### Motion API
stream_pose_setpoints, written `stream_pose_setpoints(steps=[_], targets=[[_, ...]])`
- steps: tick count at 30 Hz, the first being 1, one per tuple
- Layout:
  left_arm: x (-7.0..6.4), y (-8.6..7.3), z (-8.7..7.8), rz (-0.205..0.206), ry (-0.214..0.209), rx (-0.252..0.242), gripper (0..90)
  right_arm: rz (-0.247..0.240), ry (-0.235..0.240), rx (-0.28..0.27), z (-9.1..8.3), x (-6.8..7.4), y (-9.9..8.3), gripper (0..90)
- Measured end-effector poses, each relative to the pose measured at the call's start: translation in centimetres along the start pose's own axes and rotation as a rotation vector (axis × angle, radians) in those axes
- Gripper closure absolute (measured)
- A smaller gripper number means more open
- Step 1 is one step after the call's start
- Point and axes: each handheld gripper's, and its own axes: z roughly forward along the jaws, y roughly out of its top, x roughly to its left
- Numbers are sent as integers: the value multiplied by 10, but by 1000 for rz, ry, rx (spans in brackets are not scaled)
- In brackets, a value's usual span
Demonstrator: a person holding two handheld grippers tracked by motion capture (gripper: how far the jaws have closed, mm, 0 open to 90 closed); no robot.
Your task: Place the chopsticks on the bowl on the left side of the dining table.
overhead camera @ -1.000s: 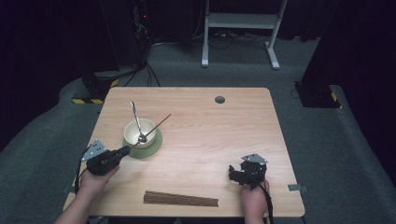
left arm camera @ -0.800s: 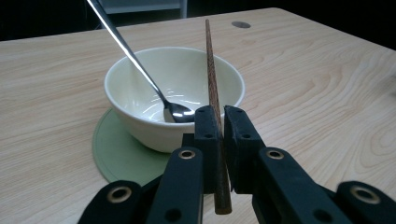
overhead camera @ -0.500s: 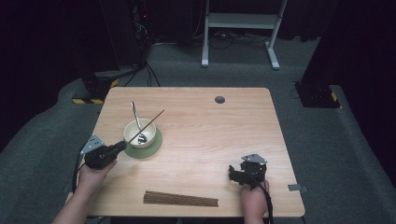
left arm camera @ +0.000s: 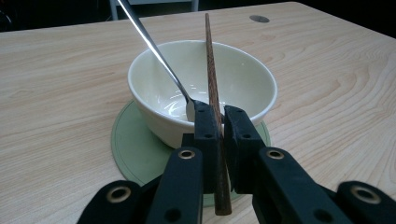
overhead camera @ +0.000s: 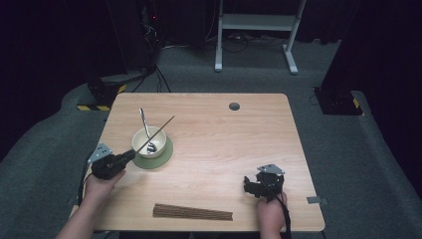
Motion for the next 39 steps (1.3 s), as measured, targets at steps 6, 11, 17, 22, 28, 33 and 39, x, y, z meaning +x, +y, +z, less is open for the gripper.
stream_pose_setpoints(steps=[6,11,17,22,28,33,39], targets=[[0,0,0,-12,-5,2,747,0,0,0,0,0,0,110],[-2,1,-2,-12,5,-5,646,1,1,1,0,0,0,109],[-12,2,-10,15,8,1,554,0,1,0,0,0,0,108],[-25,1,-19,47,-5,6,536,2,3,2,0,0,0,106],[-40,-6,-22,64,-32,33,531,3,3,3,0,0,0,103],[-54,-10,-22,88,-60,62,554,2,3,3,1,0,1,99],[-66,-14,-15,120,-83,98,554,-1,5,3,1,0,1,99]])
